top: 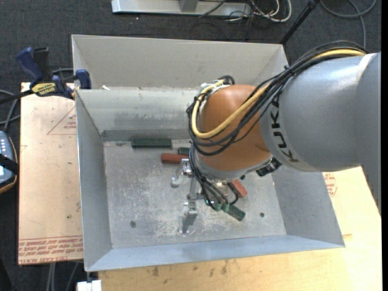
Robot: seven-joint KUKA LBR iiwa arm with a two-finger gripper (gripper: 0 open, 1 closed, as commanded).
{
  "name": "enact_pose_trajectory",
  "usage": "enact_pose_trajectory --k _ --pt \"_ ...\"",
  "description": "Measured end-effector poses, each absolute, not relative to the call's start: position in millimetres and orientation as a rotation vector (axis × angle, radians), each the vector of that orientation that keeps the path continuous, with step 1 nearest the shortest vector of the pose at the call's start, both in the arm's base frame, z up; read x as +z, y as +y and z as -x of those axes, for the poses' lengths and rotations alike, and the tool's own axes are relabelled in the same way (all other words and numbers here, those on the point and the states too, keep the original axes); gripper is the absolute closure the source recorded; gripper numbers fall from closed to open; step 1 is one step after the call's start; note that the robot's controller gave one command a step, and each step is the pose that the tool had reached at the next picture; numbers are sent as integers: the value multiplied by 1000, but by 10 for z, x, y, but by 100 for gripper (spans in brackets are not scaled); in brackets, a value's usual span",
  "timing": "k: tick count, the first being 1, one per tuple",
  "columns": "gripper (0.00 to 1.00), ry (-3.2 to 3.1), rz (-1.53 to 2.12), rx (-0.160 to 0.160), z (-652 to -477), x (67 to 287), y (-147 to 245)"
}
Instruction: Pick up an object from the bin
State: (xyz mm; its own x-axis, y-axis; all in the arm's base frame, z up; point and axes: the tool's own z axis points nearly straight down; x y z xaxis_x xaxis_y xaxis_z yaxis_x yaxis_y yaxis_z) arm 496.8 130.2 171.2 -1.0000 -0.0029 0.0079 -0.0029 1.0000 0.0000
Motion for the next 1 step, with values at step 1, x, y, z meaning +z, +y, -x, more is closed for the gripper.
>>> enact_pose_trajectory --k 1 --pt "0 -3141 0 -1 -4988 1747 1296"
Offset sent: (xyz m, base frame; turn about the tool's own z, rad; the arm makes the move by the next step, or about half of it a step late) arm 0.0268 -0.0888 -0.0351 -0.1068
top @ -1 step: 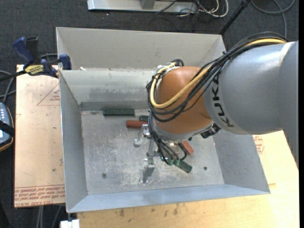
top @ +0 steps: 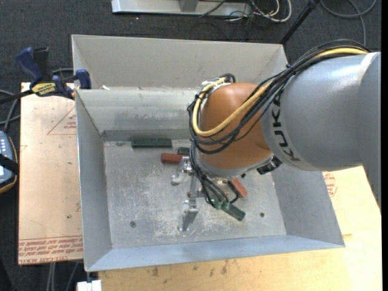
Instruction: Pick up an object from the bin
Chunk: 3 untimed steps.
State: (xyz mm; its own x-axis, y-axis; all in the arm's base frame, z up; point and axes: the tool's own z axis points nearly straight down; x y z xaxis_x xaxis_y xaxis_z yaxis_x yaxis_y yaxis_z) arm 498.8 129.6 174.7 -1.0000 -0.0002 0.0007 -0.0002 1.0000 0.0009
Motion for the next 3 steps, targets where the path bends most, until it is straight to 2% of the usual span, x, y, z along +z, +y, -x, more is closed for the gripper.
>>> enact_pose_trajectory --k 1,2,3 --pt "0 -3141 -110 -3 -5133 1530 821" --pt "0 -3125 -340 3 -5281 1281 622" --pt "100 -3099 -512 -2 -4978 917 231"
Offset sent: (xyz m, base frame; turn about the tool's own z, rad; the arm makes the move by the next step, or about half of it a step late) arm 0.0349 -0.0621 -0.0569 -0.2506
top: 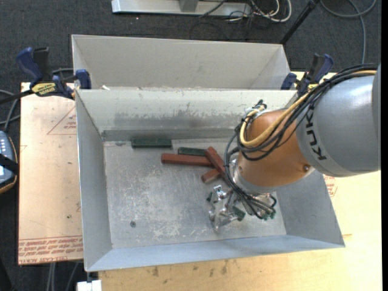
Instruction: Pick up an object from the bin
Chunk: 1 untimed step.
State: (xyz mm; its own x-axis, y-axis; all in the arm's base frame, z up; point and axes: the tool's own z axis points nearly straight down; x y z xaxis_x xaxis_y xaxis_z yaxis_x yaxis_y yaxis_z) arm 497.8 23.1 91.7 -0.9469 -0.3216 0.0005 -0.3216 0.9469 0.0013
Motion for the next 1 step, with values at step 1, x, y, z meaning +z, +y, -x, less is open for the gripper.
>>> enact_pose_trajectory --k 1 --pt "0 -3099 -512 -3 -4979 917 233"
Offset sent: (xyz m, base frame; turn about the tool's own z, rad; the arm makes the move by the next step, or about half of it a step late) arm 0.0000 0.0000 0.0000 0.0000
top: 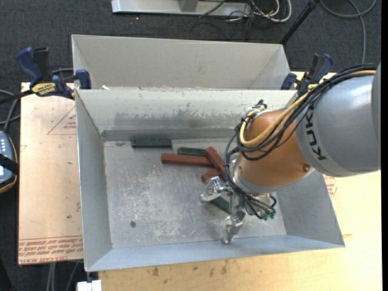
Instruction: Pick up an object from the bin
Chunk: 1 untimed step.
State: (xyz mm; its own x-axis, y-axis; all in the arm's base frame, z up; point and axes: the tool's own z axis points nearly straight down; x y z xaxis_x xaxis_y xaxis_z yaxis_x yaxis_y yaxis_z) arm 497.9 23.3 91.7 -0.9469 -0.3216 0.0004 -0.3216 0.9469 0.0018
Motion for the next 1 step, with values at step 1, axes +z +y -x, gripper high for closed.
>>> enact_pose_trajectory --k 1 --pt "0 -3099 -512 -3 -4979 917 232"
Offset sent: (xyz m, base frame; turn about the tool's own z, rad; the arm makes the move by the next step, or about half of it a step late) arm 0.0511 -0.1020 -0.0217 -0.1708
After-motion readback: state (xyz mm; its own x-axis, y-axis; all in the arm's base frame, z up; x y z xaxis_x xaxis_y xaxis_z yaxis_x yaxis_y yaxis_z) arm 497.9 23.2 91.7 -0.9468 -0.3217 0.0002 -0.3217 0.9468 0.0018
